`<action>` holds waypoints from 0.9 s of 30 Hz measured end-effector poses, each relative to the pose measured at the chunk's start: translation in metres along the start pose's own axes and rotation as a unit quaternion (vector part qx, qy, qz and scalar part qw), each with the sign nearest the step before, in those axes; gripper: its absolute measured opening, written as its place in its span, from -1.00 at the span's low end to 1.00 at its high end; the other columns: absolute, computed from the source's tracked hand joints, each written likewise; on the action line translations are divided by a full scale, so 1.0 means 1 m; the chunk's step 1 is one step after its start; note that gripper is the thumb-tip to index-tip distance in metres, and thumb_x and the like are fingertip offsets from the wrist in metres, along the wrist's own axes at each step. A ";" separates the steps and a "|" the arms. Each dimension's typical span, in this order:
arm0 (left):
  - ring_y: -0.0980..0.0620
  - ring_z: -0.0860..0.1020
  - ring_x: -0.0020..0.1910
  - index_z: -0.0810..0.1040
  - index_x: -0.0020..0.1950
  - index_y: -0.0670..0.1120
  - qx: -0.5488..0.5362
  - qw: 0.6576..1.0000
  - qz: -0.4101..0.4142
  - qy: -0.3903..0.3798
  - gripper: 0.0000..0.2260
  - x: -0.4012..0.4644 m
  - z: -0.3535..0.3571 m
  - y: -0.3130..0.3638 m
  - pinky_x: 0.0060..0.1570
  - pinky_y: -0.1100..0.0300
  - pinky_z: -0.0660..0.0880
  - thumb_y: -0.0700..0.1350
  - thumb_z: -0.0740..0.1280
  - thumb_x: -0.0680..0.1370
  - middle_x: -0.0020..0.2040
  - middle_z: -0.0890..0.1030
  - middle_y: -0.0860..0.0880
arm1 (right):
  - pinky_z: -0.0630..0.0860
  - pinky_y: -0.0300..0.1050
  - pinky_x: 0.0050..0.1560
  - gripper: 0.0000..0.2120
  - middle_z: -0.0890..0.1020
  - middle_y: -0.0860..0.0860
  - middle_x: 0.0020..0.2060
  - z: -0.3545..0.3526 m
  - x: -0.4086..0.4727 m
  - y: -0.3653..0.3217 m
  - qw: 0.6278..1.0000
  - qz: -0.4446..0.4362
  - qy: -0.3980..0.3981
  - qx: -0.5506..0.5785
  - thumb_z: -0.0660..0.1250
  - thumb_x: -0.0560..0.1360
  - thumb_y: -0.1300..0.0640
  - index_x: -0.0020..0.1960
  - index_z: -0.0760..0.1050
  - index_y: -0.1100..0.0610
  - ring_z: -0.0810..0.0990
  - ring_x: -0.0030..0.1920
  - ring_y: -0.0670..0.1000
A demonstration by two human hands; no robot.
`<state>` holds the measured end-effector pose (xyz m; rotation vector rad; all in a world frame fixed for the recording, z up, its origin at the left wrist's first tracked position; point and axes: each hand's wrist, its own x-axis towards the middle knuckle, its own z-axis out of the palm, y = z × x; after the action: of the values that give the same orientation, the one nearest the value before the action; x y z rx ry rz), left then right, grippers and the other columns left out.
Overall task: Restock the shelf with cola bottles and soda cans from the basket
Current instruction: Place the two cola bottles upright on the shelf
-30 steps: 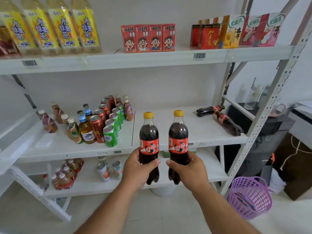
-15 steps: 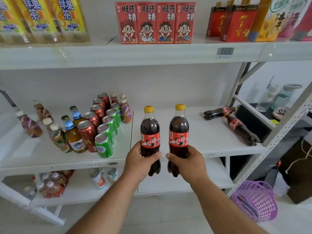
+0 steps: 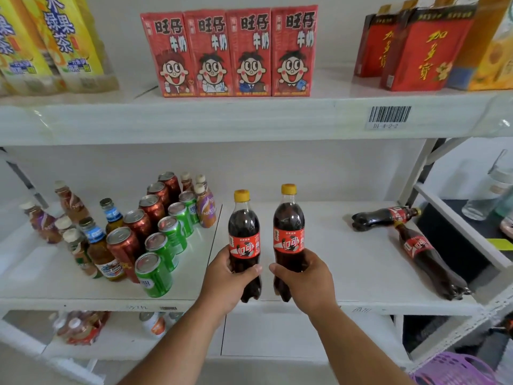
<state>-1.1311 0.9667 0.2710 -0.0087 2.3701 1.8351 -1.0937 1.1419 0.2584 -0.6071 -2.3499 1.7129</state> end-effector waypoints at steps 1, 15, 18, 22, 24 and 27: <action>0.15 0.64 0.14 0.58 0.23 0.16 -0.001 1.000 -0.001 0.002 -0.62 0.006 0.004 -0.001 0.22 0.08 0.53 -0.09 0.60 0.49 0.11 0.70 0.20 | 0.65 -0.03 0.08 -0.59 0.73 -0.16 -0.05 -0.001 0.008 0.002 1.000 -0.004 -0.001 -0.002 0.62 0.40 -0.08 0.20 0.62 -0.06 0.70 -0.04 -0.07; 0.11 0.66 0.09 0.56 0.22 0.14 -0.004 1.000 -0.002 -0.004 -0.60 0.081 0.008 -0.014 -0.05 0.18 0.53 -0.15 0.59 0.49 0.08 0.72 0.14 | 0.56 -0.20 -0.28 -0.74 0.72 -0.12 -0.27 0.022 0.060 0.003 1.000 -0.008 0.016 -0.001 0.60 0.45 0.00 0.06 0.58 -0.07 0.69 -0.29 -0.07; 0.07 0.66 0.10 0.56 0.27 0.13 0.002 1.000 0.003 -0.011 -0.57 0.096 0.011 -0.019 -0.10 0.13 0.60 -0.13 0.60 0.48 0.11 0.71 0.13 | 0.62 -0.10 -0.29 -0.75 0.71 -0.09 -0.35 0.030 0.068 0.011 1.000 -0.007 0.028 -0.002 0.59 0.45 -0.01 0.02 0.56 -0.08 0.66 -0.42 -0.07; 0.02 0.68 0.11 0.55 0.30 0.12 0.012 1.000 0.014 -0.015 -0.53 0.119 0.018 -0.023 -0.02 -0.07 0.70 -0.12 0.61 0.46 0.12 0.72 0.11 | 0.70 0.13 -0.20 -0.75 0.72 -0.02 -0.37 0.041 0.090 0.021 1.000 -0.006 0.028 -0.001 0.57 0.43 -0.05 0.00 0.54 -0.07 0.66 -0.44 0.01; -0.02 0.70 0.07 0.55 0.28 0.13 0.013 1.000 0.023 -0.011 -0.54 0.133 0.021 -0.025 -0.08 -0.12 0.72 -0.12 0.61 0.46 0.09 0.73 0.09 | 0.70 0.12 -0.18 -0.76 0.72 -0.03 -0.37 0.044 0.104 0.024 0.999 -0.015 0.030 -0.007 0.56 0.43 -0.05 -0.01 0.54 -0.08 0.66 -0.44 0.00; -0.04 0.71 0.05 0.53 0.29 0.13 0.014 0.999 0.036 -0.002 -0.53 0.153 0.023 -0.031 -0.09 -0.16 0.72 -0.11 0.61 0.46 0.09 0.73 0.09 | 0.69 0.06 -0.17 -0.76 0.72 -0.07 -0.37 0.051 0.128 0.028 0.999 -0.026 0.033 -0.018 0.55 0.42 -0.08 -0.03 0.53 -0.10 0.67 -0.43 -0.04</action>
<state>-1.2771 0.9933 0.2175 0.0846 2.4251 1.8305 -1.2216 1.1580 0.2027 -0.5926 -2.3351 1.6061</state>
